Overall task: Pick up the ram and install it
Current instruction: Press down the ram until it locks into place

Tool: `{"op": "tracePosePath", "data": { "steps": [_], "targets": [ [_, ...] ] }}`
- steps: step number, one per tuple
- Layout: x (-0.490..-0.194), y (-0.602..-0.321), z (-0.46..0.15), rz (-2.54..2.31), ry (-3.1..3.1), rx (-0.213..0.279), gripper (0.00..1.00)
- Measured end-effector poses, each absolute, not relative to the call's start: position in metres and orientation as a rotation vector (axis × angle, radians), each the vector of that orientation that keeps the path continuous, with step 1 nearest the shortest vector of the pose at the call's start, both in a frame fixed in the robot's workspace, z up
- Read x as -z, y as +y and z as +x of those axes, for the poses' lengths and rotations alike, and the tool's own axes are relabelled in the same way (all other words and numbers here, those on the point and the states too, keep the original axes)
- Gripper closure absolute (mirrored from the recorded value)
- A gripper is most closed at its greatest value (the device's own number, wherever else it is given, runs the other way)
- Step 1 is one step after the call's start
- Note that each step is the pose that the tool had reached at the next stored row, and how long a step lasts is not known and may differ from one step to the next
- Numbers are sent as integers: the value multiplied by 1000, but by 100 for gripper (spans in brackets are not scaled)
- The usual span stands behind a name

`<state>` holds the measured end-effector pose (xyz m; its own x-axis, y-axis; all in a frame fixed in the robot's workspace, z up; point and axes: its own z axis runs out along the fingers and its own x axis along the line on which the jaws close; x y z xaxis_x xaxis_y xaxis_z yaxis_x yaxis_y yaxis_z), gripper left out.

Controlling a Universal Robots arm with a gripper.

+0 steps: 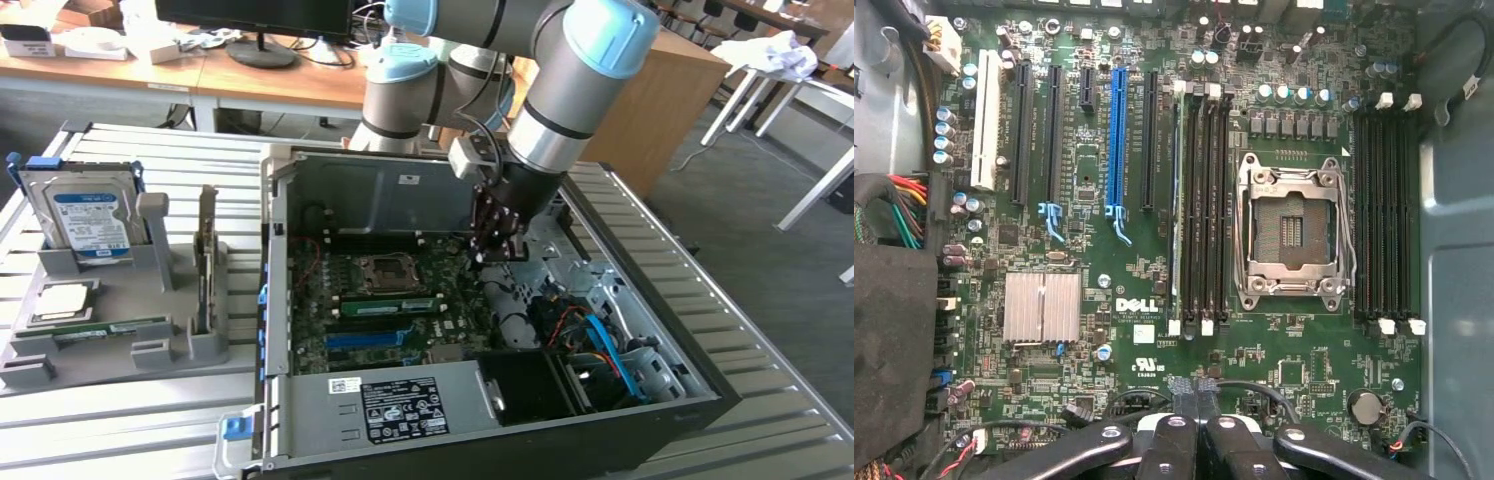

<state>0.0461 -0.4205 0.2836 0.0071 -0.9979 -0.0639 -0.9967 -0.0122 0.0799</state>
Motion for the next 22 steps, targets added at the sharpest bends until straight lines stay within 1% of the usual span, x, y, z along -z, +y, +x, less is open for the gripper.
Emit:
{"op": "tracePosePath", "data": {
  "steps": [9, 13, 18, 22],
  "targets": [
    [-284, -420, 45, 2221, -2200, 159, 90],
    [-283, -420, 34, 2221, -2199, 159, 90],
    [-278, -420, 15, 2221, -2200, 159, 90],
    [-271, -420, 14, 2220, -2200, 159, 90]
  ]
}}
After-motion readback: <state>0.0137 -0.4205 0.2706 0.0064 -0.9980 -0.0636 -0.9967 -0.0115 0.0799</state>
